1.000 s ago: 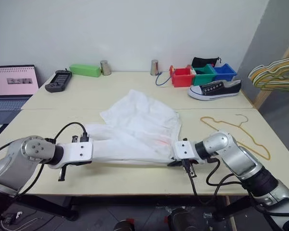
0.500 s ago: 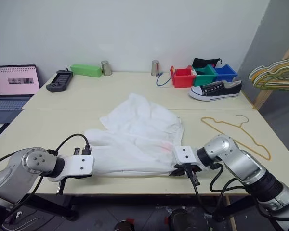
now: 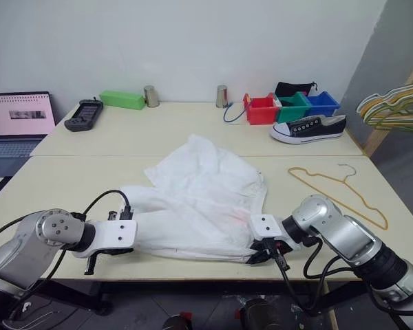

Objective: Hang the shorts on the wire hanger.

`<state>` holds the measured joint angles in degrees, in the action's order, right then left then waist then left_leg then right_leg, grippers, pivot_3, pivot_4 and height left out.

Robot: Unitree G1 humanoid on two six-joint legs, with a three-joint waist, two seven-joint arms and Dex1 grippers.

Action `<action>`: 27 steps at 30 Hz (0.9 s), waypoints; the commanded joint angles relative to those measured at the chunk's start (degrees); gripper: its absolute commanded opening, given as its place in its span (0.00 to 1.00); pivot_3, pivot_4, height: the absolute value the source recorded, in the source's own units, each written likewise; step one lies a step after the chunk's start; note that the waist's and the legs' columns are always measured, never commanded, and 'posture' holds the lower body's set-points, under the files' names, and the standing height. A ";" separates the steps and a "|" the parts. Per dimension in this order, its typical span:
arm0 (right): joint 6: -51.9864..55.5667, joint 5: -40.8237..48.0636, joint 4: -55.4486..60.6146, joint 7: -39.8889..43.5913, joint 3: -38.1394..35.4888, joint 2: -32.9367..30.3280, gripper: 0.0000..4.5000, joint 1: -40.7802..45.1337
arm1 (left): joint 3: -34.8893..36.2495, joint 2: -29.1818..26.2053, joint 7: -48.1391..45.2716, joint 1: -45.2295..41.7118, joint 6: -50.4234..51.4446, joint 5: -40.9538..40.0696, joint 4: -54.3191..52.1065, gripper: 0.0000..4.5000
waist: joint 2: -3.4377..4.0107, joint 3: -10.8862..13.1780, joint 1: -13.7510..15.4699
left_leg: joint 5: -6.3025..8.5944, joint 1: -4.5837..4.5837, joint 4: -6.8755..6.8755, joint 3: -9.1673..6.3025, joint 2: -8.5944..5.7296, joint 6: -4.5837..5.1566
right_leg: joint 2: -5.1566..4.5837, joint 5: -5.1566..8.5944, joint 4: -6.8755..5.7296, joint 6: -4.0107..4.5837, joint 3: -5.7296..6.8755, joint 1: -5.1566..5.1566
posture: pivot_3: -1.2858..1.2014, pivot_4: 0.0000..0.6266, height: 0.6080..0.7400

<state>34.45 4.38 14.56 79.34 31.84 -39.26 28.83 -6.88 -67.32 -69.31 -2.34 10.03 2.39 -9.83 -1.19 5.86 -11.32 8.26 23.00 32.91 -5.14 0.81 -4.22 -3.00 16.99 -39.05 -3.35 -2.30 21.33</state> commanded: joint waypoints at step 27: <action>-7.48 -4.17 -41.06 -30.73 -20.14 -5.55 1.00 19.16 | -3.87 35.57 18.94 -34.56 19.89 -18.84 -4.26 1.00 | -0.15 -0.08 -3.42 | -0.04 0.02 0.28 0.24 -0.15 0.06 | -0.07 -0.22 0.25 -0.39 -0.21 -0.64 | 0.39 0.03 1.00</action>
<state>32.62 3.84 -17.10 53.08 12.76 -44.87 44.61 -9.50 -34.78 -54.41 -34.81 31.91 -18.85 -15.39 -1.34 5.78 -14.74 8.22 23.00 33.17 -4.87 0.67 -4.16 -3.06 16.75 -38.79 -3.77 -2.53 20.69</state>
